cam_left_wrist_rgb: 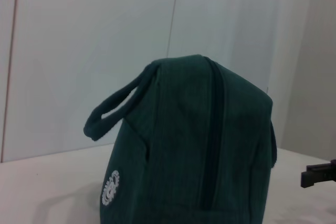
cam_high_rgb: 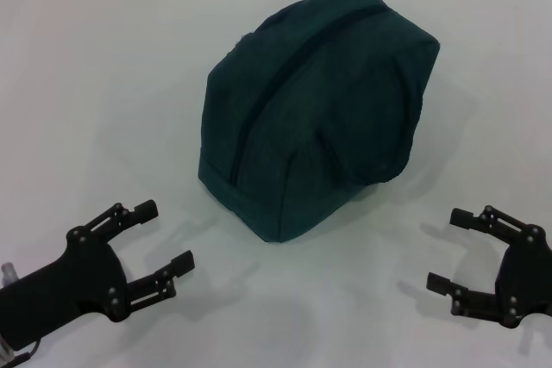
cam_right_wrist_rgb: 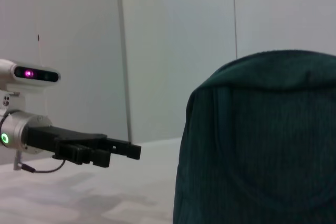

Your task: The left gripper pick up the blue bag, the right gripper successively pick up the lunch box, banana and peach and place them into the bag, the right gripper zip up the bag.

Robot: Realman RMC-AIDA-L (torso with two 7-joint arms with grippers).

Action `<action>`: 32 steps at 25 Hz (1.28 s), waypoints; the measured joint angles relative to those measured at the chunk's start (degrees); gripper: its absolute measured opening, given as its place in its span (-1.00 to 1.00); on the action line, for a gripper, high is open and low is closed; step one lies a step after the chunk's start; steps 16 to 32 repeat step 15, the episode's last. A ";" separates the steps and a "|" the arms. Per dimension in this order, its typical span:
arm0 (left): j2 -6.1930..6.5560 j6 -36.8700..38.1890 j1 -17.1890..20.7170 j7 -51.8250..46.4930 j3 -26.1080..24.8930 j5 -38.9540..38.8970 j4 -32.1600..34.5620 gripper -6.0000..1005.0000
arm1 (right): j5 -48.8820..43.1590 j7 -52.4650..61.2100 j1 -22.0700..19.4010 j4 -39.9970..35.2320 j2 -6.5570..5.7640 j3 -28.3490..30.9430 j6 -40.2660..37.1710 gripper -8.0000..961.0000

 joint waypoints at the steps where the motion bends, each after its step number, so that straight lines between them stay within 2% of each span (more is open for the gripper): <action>1: -0.01 0.02 0.09 0.12 0.07 0.07 0.08 0.74 | -0.22 0.05 0.10 0.00 0.02 0.00 0.25 0.82; 32: -0.15 0.42 -0.28 0.98 -0.02 0.22 0.12 0.74 | -0.26 -0.09 0.17 0.06 0.23 0.35 0.83 0.82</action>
